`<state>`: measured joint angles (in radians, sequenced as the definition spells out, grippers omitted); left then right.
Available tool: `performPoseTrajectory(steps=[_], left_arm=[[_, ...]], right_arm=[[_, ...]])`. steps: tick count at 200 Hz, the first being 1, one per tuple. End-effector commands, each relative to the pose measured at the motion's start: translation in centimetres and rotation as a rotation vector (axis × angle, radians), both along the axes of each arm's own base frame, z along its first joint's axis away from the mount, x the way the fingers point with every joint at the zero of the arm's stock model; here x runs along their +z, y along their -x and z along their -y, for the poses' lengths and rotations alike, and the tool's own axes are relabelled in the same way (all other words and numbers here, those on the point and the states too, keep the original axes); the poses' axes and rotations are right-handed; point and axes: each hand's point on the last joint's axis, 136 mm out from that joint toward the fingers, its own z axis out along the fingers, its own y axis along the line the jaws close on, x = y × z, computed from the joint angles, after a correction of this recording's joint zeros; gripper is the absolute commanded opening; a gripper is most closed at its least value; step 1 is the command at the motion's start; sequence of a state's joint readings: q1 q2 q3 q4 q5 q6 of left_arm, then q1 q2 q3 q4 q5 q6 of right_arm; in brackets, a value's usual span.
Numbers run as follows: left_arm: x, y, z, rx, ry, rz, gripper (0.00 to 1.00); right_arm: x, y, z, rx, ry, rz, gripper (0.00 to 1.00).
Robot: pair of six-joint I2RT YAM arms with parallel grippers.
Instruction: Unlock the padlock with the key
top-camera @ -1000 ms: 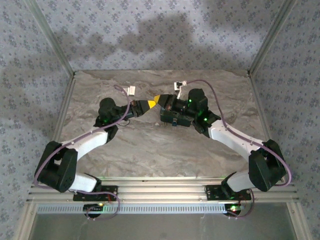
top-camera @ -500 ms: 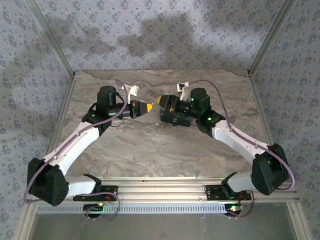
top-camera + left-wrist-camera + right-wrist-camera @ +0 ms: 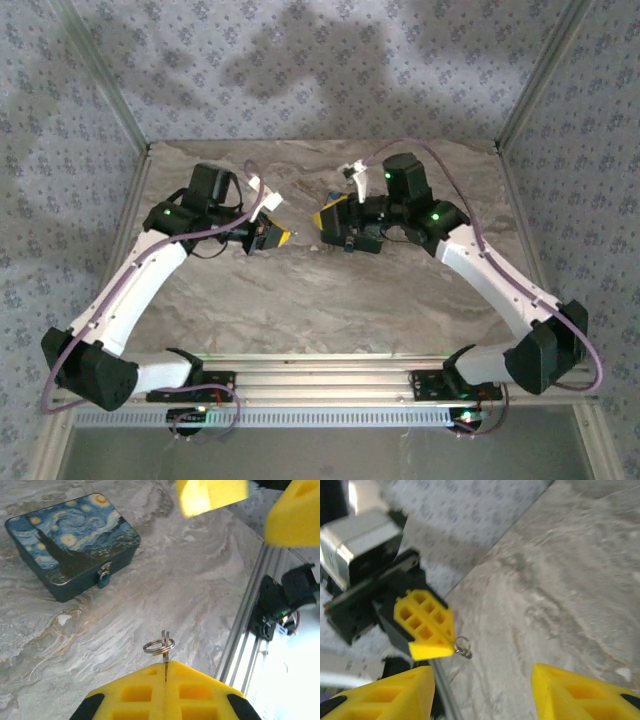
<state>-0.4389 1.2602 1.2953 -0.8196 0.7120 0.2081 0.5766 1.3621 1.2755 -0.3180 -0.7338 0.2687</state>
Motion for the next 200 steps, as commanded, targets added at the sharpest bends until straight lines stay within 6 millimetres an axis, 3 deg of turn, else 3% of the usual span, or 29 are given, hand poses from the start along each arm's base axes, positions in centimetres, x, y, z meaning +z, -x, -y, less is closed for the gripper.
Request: performPoseTrajectory(steps=[1,71,121,163,200], left_arm=[[0.1,2.8,0.2,-0.170,0.000,-0.007,0.00],[0.8,4.0,0.4,-0.256,0.037,0.022,0.00],[0.0,3.6,0.4,-0.266,0.009,-0.001,0.00],[-0.4,3.2,0.5,-0.274,-0.002,-0.021,0.00],[-0.7,3.1,0.6,-0.276,-0.005,-0.028,0.00]], right_arm=[[-1.1,2.6,-1.5,0.189,0.025,-0.013,0.55],[-3.5,3.0,-3.9,0.293,0.071,-0.025,0.52],[-3.4,3.9,-4.9,0.366,0.046,-0.013,0.53],[-3.4,4.8,-4.1,0.409,0.048,-0.011,0.54],[-3.7,4.4,-3.4,0.388,0.062,0.050,0.55]])
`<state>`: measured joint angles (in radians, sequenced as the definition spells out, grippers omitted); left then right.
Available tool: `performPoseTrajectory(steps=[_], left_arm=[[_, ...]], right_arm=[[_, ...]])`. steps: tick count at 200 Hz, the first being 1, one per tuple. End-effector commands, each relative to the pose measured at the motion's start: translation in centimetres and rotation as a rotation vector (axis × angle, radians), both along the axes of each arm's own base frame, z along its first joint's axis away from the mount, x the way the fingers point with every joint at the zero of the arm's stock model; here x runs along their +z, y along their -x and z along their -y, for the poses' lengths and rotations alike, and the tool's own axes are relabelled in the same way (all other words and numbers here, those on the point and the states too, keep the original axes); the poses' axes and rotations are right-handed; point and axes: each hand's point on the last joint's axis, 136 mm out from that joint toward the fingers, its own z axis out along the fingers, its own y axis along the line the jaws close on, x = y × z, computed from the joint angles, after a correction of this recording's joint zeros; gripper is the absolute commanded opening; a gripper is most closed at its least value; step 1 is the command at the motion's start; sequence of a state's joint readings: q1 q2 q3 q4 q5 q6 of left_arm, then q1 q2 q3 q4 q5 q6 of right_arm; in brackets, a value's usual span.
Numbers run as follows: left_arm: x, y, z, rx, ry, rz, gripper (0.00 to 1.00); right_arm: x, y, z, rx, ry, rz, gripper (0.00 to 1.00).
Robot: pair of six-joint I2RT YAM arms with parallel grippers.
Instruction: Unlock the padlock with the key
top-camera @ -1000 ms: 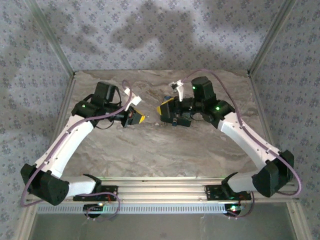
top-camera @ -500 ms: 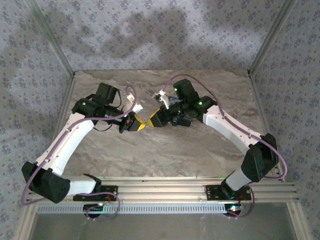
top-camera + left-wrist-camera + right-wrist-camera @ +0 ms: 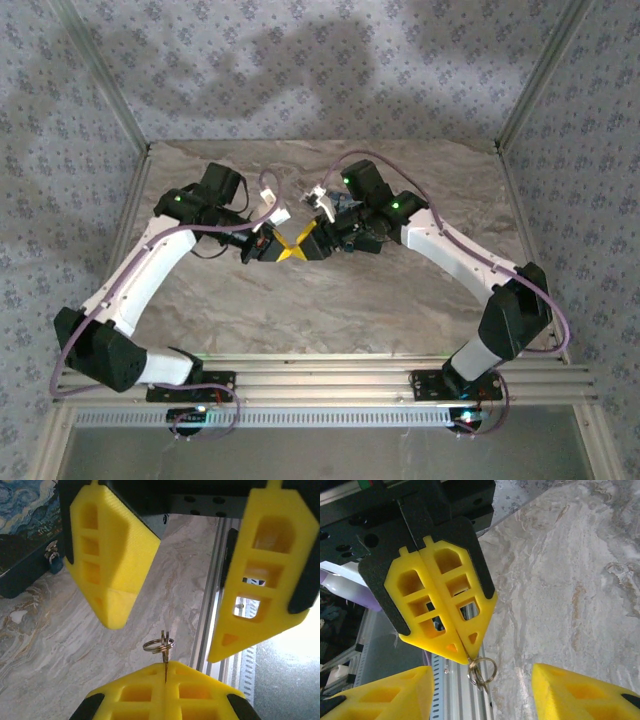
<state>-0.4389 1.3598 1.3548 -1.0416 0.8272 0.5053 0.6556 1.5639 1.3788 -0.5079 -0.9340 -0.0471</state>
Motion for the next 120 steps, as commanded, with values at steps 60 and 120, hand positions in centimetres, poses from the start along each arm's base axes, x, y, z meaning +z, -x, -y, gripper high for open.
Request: performPoseTrajectory(steps=[60,120], left_arm=[[1.7,0.5,0.5,-0.047,0.057,0.005,0.00],[1.8,1.2,0.2,-0.053,0.055,-0.005,0.00]], right_arm=[[-0.6,1.1,-0.2,0.057,0.012,0.058,0.56],[-1.4,1.9,-1.2,0.107,0.014,0.043,0.43]])
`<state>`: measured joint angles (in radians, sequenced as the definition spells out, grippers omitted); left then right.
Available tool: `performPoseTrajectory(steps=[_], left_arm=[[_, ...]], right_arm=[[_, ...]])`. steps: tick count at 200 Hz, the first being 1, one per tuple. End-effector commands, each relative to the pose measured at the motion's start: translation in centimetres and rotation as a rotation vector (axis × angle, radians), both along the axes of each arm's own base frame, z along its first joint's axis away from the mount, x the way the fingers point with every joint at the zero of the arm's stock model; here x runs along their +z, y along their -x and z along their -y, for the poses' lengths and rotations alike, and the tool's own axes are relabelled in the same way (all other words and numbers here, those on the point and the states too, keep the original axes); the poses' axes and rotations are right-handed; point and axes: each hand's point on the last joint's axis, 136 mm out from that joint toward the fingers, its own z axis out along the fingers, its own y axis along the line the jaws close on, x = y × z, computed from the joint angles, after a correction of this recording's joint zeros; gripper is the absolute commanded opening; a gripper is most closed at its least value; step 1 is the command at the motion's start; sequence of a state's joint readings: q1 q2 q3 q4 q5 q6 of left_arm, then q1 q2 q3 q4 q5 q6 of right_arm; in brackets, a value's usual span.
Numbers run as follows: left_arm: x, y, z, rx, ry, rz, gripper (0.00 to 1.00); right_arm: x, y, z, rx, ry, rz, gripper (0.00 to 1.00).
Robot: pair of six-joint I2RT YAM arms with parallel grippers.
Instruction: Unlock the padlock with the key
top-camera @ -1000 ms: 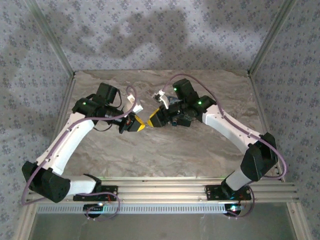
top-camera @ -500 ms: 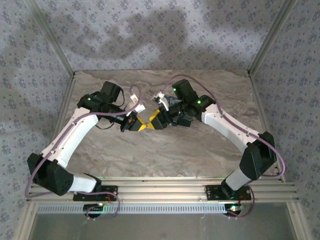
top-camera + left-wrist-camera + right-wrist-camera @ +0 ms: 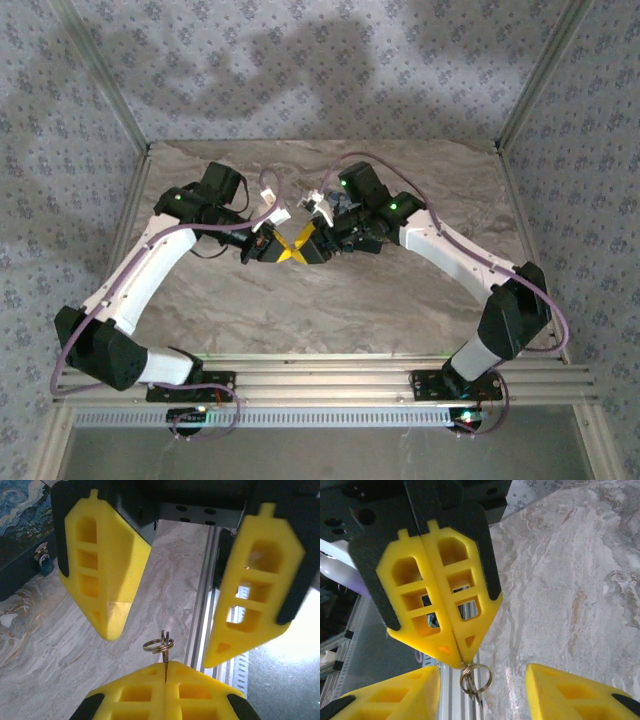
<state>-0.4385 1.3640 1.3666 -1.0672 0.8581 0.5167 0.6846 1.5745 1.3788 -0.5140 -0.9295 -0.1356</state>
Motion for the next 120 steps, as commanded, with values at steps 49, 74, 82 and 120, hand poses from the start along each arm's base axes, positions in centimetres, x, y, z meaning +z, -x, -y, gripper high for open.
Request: performPoseTrajectory(steps=[49,74,82,120], left_arm=[[1.8,0.1,-0.1,-0.010,0.040,0.029,0.00],[1.9,-0.3,-0.2,0.021,0.039,0.039,0.00],[1.9,-0.4,-0.3,0.037,0.036,0.046,0.00],[2.2,-1.5,-0.9,0.138,0.043,0.071,0.02]], right_arm=[[-0.8,1.2,-0.3,0.033,0.036,-0.003,0.13],[-0.2,0.1,-0.5,-0.045,0.015,0.017,0.03],[-0.1,-0.2,-0.5,-0.066,0.010,0.015,0.01],[0.7,-1.0,-0.5,-0.137,-0.040,0.007,0.00]])
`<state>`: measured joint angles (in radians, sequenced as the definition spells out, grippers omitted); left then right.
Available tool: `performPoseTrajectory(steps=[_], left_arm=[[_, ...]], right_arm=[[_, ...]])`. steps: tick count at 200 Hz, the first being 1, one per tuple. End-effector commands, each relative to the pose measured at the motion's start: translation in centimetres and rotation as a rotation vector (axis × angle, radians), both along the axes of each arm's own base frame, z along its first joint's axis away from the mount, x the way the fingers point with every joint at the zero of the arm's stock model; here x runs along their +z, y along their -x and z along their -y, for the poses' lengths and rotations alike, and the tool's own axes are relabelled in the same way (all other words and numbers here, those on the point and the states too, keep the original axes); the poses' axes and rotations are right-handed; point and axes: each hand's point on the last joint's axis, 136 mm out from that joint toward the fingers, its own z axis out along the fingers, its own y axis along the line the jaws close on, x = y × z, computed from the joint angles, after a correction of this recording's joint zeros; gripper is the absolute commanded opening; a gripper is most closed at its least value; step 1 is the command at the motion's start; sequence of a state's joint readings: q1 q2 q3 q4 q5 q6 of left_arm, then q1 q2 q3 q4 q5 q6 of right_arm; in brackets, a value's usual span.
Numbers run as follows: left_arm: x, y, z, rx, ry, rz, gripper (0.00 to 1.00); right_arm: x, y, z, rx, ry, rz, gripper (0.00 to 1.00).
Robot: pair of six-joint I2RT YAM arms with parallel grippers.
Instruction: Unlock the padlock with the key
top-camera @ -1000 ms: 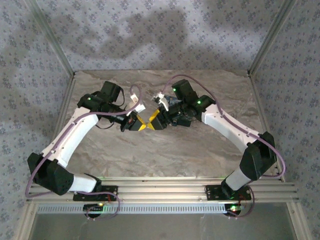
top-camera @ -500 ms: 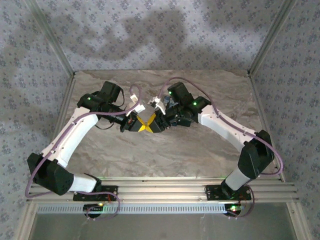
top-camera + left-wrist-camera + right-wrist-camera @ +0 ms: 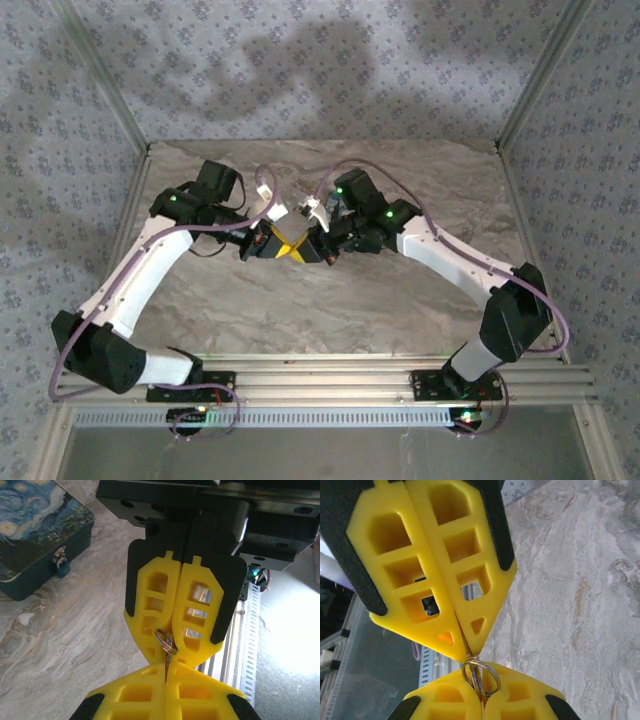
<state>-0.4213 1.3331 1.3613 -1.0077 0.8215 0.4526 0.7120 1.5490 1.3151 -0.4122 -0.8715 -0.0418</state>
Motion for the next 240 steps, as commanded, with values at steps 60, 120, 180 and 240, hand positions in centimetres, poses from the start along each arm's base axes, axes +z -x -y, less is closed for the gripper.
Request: performPoseTrajectory(steps=[60,120,180,240], left_arm=[[4.0,-3.5,-2.8,0.333,0.197,-0.006,0.31],[5.0,-6.2,-4.2,0.583,0.411,-0.120,0.65],[4.6,-8.4,-3.5,0.742,0.743,-0.370,0.58],[6.0,-7.3,-0.8,0.663,0.821,-0.356,0.59]], right_arm=[[2.2,-4.7,1.5,-0.306,-0.177,-0.047,0.00],[3.1,-6.2,2.0,-0.375,-0.284,-0.061,0.00],[4.2,-6.2,1.3,-0.335,-0.364,-0.048,0.00],[4.8,-6.6,-0.2,-0.286,-0.398,-0.080,0.00]])
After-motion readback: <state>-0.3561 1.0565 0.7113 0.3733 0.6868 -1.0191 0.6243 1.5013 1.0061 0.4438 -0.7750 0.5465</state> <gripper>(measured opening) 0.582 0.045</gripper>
